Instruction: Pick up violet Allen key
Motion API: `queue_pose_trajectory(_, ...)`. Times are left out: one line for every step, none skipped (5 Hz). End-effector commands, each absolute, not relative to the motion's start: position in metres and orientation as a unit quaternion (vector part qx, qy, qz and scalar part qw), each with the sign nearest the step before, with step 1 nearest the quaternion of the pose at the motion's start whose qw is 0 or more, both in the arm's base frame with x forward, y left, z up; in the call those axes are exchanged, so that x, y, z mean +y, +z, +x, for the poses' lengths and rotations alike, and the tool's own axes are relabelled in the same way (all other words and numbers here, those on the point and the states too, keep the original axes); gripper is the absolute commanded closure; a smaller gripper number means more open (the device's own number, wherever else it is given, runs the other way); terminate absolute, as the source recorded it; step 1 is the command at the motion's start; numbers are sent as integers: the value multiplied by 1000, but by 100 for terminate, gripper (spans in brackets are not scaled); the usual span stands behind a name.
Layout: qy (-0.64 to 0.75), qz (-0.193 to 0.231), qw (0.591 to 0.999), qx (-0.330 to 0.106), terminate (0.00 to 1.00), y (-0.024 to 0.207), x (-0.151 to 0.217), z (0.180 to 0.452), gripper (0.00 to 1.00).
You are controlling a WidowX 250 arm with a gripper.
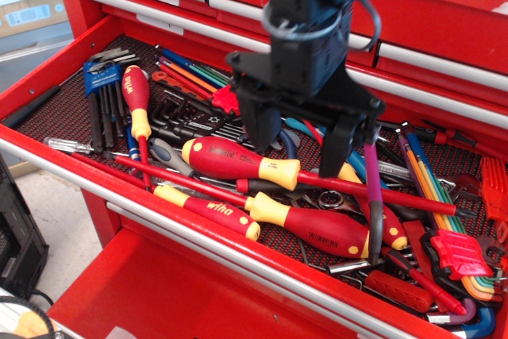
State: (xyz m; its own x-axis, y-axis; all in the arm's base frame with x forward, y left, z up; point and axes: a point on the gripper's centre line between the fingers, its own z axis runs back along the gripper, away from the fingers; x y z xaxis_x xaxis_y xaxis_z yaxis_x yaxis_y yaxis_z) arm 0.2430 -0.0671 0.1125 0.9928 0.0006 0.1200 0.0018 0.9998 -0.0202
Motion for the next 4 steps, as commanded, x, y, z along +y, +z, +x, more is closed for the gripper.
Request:
queue_pose_trajectory(46, -33, 994, -92, 0, 99, -71, 281, 0)
queue_pose_trajectory(70, -58, 991, -100, 0, 82, -70, 286, 0)
queue_pose_trajectory(77, -77, 987, -120, 0, 66, -79, 286, 0)
queue_pose_trajectory(81, -86, 984, -131, 0, 55, -89, 288, 0)
